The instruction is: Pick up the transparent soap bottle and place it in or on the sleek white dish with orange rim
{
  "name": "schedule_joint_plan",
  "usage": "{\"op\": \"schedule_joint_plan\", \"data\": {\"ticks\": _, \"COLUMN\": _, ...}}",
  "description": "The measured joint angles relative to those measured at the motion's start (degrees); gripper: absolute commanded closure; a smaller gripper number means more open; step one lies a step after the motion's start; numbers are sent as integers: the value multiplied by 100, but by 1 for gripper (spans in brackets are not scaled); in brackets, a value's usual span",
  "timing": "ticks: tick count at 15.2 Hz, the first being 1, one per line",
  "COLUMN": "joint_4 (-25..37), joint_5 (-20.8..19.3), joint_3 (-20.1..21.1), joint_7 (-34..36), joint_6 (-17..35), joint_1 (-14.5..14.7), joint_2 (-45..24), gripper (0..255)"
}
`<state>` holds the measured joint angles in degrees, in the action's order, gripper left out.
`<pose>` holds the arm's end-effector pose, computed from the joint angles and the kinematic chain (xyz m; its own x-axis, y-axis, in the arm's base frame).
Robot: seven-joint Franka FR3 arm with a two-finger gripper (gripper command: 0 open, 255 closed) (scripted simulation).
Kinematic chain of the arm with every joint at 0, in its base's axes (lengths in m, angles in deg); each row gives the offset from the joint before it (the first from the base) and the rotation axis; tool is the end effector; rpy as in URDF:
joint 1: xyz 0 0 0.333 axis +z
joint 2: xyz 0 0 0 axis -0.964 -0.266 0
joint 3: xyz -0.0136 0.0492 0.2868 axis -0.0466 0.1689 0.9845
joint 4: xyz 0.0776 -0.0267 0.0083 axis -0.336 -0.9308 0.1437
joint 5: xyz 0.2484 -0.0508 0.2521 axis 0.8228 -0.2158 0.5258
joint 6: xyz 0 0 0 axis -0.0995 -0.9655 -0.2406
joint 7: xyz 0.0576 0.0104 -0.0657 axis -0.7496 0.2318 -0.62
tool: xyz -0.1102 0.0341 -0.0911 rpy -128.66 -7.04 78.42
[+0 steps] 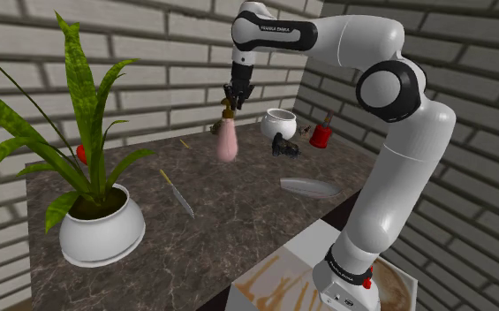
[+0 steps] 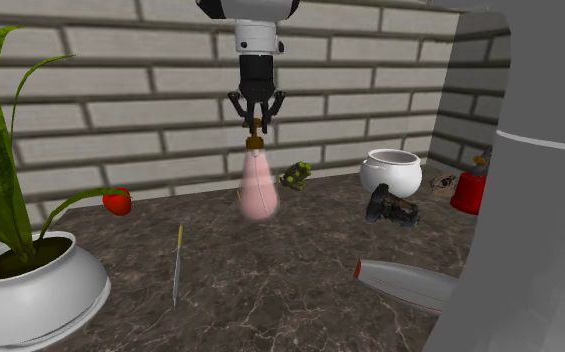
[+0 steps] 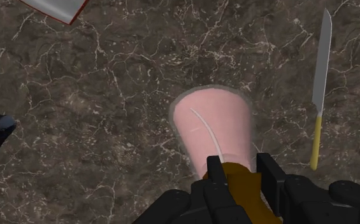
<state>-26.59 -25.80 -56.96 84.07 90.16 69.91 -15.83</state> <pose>0.5531 -0.0613 0.5147 0.9863 -0.1642 0.0176 -0.1641 -0.9864 -0.0041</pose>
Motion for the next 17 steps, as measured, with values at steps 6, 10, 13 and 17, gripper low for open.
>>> {"op": "schedule_joint_plan", "data": {"ticks": 6, "joint_4": -853, "joint_5": -42, "joint_3": -252, "joint_7": -505, "joint_6": -122, "joint_1": -262, "joint_2": 977, "gripper": 255}}
{"op": "schedule_joint_plan", "data": {"ticks": 10, "joint_4": -1321, "joint_5": -114, "joint_3": -437, "joint_7": -841, "joint_6": -246, "joint_1": -424, "joint_2": 1572, "gripper": 255}}
{"op": "schedule_joint_plan", "data": {"ticks": 13, "joint_4": -1475, "joint_5": -183, "joint_3": -633, "joint_7": -1167, "joint_6": -383, "joint_1": -570, "joint_2": 1868, "gripper": 255}}
{"op": "schedule_joint_plan", "data": {"ticks": 17, "joint_4": -1704, "joint_5": -309, "joint_3": -873, "joint_7": -1562, "joint_6": -610, "joint_1": -745, "joint_2": 2336, "gripper": 255}}
